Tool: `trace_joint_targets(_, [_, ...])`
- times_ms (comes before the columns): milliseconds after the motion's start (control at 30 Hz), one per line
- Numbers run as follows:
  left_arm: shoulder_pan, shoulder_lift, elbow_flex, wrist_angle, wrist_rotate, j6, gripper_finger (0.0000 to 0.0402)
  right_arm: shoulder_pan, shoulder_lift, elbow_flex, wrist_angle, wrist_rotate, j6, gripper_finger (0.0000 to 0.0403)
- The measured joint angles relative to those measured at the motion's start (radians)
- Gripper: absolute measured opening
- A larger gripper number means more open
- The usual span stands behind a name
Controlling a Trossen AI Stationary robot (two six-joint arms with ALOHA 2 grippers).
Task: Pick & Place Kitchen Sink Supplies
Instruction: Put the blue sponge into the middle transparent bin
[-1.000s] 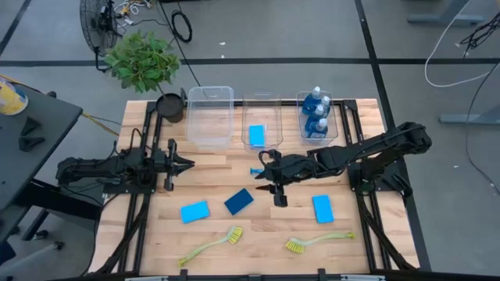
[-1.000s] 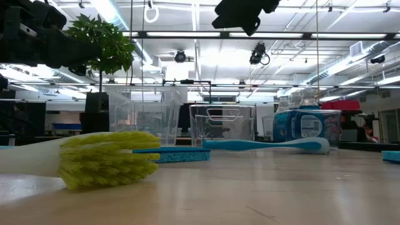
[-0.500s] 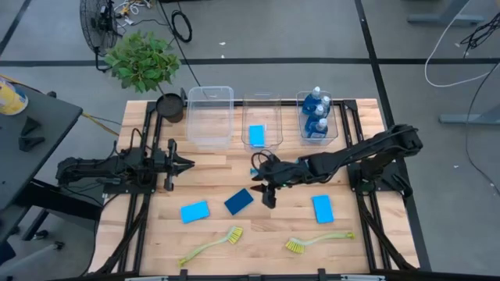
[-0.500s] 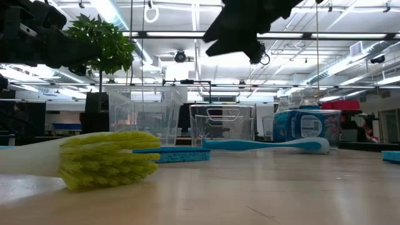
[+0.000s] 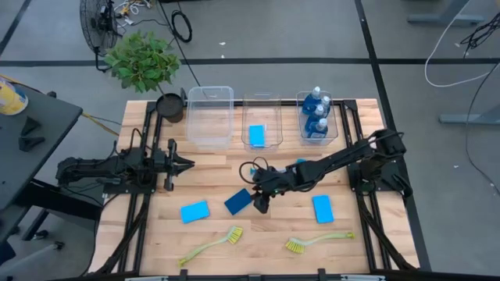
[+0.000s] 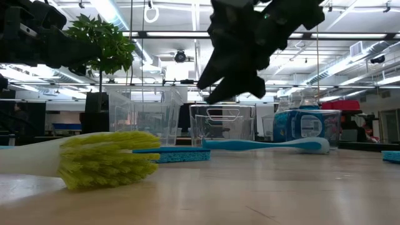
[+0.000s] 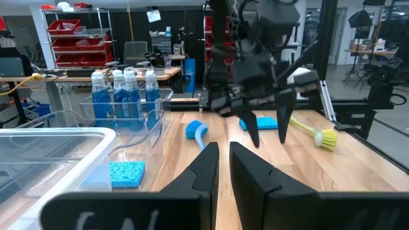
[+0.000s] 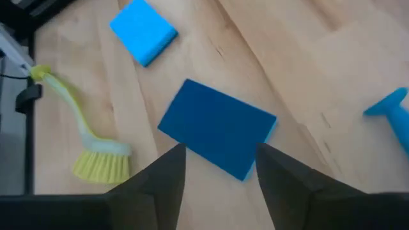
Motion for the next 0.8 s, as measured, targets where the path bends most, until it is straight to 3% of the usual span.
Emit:
trace_joint_targets(267, [0.0, 0.0, 0.0, 0.0, 0.0, 0.0, 0.0044, 0.0, 0.076, 0.0, 0.031, 0.026, 0.05, 0.0226])
trace_joint_targets(800, [0.0, 0.0, 0.0, 0.0, 0.0, 0.0, 0.0044, 0.0, 0.122, -0.027, 0.154, 0.018, 0.05, 0.0224])
